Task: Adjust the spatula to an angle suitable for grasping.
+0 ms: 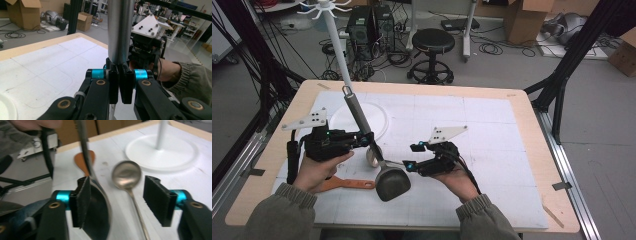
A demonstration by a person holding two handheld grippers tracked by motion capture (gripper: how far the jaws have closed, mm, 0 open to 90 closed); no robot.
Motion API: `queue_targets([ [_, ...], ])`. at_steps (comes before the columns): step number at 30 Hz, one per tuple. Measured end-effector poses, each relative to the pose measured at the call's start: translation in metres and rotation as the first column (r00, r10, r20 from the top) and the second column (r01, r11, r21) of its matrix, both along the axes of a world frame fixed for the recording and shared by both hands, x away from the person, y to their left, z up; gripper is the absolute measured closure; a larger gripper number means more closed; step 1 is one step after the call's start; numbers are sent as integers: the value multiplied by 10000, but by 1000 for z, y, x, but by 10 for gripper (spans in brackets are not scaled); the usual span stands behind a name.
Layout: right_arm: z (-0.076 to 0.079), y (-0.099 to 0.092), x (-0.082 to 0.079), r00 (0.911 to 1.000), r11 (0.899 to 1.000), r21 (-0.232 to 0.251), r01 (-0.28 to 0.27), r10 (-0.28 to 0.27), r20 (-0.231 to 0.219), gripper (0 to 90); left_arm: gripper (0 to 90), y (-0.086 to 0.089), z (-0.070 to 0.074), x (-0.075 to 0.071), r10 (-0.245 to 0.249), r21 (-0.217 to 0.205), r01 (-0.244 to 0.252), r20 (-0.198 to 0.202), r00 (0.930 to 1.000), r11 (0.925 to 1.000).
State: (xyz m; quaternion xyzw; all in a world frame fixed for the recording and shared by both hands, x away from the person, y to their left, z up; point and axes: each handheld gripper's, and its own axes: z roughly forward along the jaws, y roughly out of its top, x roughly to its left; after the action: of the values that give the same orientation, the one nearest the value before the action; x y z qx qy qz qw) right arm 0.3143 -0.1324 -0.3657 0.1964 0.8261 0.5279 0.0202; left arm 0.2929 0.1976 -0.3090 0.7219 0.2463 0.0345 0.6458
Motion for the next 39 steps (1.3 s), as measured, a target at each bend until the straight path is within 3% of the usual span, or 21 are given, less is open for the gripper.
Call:
queue_targets([
  [1, 0, 0, 0, 10000, 10000, 0, 0, 0, 0, 345, 875, 0, 0, 0, 0, 0, 0, 0, 10000, 10000],
  [2, -2, -6, 1, 9990, 9990, -28, 436, -436, -114, 262, 874, 0, 1, 0, 7, 15, -7, 32, 10000, 10000],
  [5, -4, -13, 2, 9982, 9981, -162, 597, -599, -101, 249, 875, 2, 6, 1, 6, 54, -7, 138, 9999, 10000],
  [6, -6, -20, 2, 9960, 9956, -300, 890, -892, -62, 214, 874, 3, 8, 1, 18, 28, -18, 159, 9999, 10000],
  [17, -10, -49, 2, 9873, 9869, -311, 1586, -1586, 35, 161, 874, 8, 20, 5, -69, 143, 65, 287, 9996, 9999],
  [20, -11, -59, 3, 9798, 9793, -301, 2000, -1999, 37, 155, 874, 11, 25, 6, -54, 151, 48, 379, 9993, 9999],
  [26, -13, -72, 3, 9769, 9761, -398, 2135, -2137, 13, 129, 874, 18, 31, 5, -3, 88, -1, 431, 9991, 10000],
  [33, -20, -93, 0, 9678, 9658, -659, 2509, -2518, -43, 100, 874, 24, 38, 8, -23, 153, 15, 512, 9987, 9999],
  [37, -24, -105, -2, 9559, 9532, -780, 2920, -2935, -77, 6, 874, 27, 41, 10, 7, 197, -17, 526, 9986, 9998],
  [39, -25, -111, -3, 9510, 9482, -800, 3076, -3092, -78, 7, 874, 29, 43, 12, 17, 253, -30, 526, 9986, 9997],
])
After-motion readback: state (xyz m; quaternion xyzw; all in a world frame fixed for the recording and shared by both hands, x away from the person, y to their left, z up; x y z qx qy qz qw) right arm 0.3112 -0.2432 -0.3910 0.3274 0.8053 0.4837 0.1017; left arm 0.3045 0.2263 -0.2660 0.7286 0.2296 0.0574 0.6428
